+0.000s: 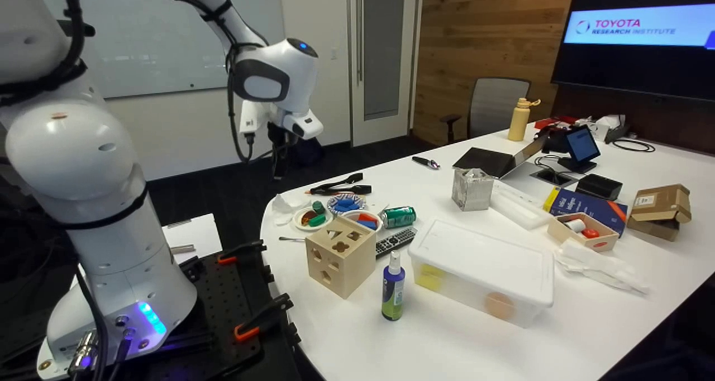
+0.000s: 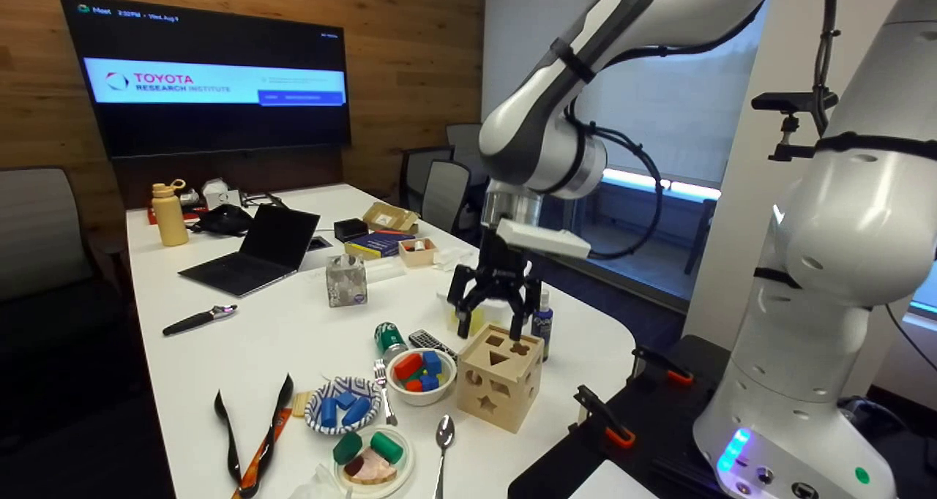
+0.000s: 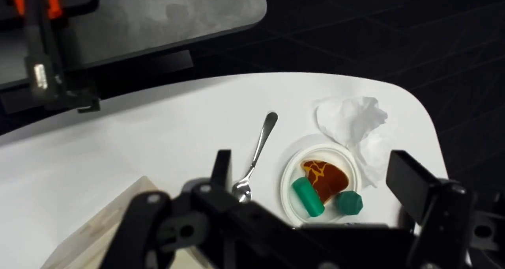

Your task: Use the spoon to stir the contents in the mug

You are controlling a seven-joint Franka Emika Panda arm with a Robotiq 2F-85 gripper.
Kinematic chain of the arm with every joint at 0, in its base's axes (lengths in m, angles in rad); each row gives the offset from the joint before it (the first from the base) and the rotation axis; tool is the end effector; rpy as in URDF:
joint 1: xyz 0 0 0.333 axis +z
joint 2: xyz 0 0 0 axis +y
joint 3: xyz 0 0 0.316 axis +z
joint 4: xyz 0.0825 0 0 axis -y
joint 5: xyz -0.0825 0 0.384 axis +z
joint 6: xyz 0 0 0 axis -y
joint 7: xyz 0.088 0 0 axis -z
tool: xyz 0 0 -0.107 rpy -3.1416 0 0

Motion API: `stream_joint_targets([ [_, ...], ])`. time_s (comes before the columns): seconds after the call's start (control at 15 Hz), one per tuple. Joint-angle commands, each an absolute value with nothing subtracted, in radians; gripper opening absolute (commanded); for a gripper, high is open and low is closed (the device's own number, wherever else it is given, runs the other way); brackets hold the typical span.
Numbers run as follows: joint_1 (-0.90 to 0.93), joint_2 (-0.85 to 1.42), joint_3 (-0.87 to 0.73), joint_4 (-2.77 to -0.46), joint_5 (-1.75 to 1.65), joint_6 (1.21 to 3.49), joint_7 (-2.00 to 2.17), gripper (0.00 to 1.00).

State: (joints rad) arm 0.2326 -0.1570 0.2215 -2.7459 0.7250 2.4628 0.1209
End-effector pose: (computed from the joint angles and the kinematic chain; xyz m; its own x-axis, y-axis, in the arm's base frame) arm 0.3409 0.1614 0.2558 0.9420 -0.2230 -0.2508 -0.2932 -0.9104 -0.2920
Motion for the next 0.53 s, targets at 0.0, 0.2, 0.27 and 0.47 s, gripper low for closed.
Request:
stream_joint_targets([
  [0.0,0.300,0.003,0.275,-2.767,0.917,2.715,0.108,1.00],
  [0.2,0.325,0.140,0.314,-2.725,1.093,2.858,0.015,1.00],
  [0.27,0.322,0.183,0.326,-2.704,1.144,2.886,-0.025,1.00],
  [0.47,0.309,0.289,0.354,-2.639,1.269,2.953,-0.164,1.00],
])
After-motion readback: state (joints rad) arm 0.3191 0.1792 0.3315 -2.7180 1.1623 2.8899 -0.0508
